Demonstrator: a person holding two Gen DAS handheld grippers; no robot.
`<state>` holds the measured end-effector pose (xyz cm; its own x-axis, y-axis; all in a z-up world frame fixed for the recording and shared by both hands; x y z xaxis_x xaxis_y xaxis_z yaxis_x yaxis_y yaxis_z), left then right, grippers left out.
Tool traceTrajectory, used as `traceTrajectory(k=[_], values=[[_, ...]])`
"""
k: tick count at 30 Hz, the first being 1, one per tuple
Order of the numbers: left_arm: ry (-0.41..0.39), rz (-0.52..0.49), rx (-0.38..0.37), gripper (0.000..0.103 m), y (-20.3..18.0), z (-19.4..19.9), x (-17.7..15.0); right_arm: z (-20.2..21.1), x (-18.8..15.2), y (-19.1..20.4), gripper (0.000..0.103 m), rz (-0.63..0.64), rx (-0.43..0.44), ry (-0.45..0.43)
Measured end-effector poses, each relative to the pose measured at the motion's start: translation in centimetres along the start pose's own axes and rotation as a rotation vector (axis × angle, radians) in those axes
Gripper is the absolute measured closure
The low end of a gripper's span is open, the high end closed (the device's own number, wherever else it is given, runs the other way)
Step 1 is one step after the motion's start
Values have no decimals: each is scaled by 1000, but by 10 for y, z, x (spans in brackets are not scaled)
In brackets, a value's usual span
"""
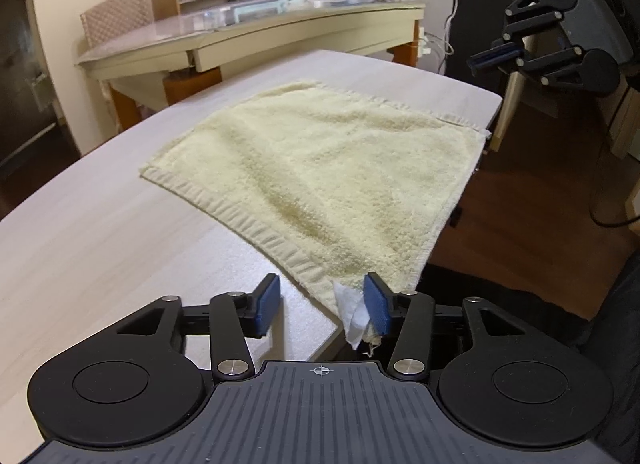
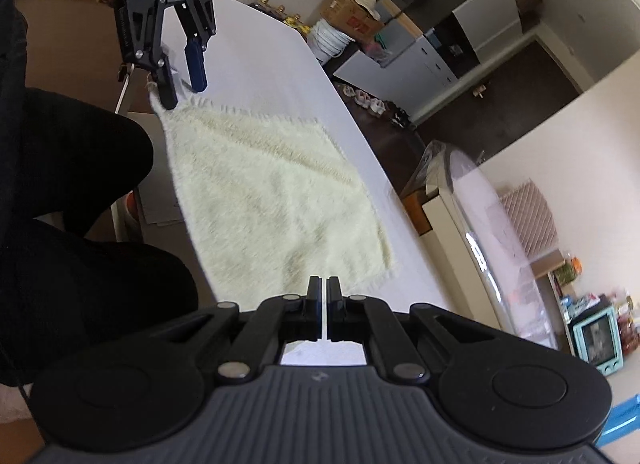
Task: Fold towel
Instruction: 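Fold the towel diagonally with the right tool toward the left tool's corner, then release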
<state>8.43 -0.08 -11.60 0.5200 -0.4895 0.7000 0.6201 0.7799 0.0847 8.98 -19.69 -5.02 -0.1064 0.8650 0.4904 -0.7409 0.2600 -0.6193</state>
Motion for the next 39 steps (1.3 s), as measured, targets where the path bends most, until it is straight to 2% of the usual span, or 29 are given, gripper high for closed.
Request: traceTrajectory(k=[2,4,10,17,22,27,34,39], values=[[-9,10,-1,49,0,1,-1,-2,-4,6,98,29,15,5],[-18,21,-2,47,1,1,-2,-6,-11,23,87,54,48,29],[-26,32,-4,45,2,1,-2,-16,-30,54,78,120,61,83],[-30,48,8,41,3,1,-4,-36,-47,60,78,190,19,115],[-28,76,15,41,5,2,-2,-37,-47,58,96,180,26,99],[-62,149,47,40,21,6,3,-22,-43,51,96,171,10,91],[-20,38,73,40,9,3,0,-5,-15,24,97,227,-77,41],[-14,20,77,39,6,7,-3,-4,13,1,97,306,-121,-5]])
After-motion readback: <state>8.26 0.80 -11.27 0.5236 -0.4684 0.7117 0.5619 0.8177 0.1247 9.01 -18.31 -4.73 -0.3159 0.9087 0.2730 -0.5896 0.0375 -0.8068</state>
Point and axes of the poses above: each gripper's, at about its wrist camera, not at the fingertips, and z roughly against the way its jaws point, y to its left, x to its top, the point moved 10 cm from there along -z, roughly the way its jaws point, and after that the axes turned 4 degrees about -z, right-handed, at the moved point
